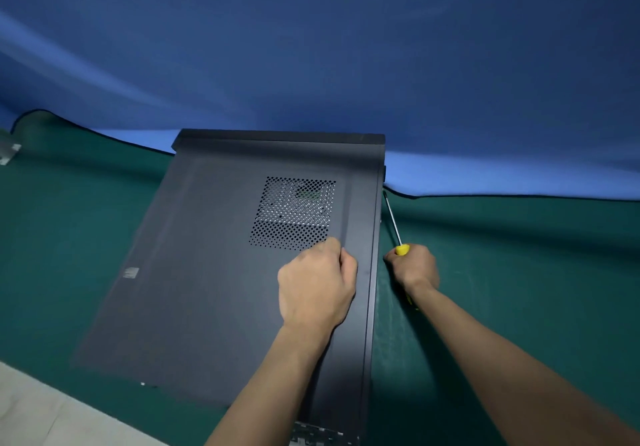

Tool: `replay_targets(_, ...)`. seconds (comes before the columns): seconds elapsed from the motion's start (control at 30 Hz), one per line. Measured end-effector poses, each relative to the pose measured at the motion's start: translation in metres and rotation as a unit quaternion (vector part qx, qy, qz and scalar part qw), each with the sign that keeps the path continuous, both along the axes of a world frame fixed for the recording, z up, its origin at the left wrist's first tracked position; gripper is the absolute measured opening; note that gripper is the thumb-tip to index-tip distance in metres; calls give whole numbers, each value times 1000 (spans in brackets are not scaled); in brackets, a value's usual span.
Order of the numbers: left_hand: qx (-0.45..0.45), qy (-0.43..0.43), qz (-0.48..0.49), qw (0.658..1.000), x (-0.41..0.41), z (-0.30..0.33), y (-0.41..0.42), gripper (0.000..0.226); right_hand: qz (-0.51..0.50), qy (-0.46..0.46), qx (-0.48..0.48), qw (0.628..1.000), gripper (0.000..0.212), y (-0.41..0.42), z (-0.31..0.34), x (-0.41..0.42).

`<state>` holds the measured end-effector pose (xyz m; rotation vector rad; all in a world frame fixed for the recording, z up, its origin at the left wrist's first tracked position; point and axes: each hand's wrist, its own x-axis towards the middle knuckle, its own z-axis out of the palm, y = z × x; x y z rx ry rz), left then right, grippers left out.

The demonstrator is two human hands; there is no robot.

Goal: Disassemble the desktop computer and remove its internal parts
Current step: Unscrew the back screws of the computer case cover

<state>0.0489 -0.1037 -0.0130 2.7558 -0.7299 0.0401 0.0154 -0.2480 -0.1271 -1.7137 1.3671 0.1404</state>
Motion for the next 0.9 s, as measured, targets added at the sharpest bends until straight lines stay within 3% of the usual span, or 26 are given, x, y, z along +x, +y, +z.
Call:
replay_targets(0.17, -9, -6, -3, 1000, 0, 0, -1, 37, -14, -26, 13, 999, 20, -4, 2, -5)
replay_targets(0.37, -6, 2, -1, 1000, 1, -2, 2, 34, -72, -167, 96, 979, 15, 6, 47, -35)
replay_targets(0.47, -59, 35, 6, 998, -4, 3, 8, 37, -74, -265, 139, 951, 16, 24, 82, -57)
replay_targets(0.53, -133, 88, 30, 987, -11, 7, 17, 35, -32, -301, 115, 946, 13, 40, 104, -70)
replay_targets(0.6, -251, 207, 56, 944, -20, 15, 32, 27, 12, -319, 78, 945, 12, 60, 124, -81)
replay_targets(0.7, -400, 338, 99, 846, -31, 28, 64, 24, 45, -333, 86, 938, 19, 97, 146, -91)
replay_targets(0.9, -457, 360, 194, 790, -42, 37, 155, 25, 63, -302, 125, 943, 26, 190, 161, -98)
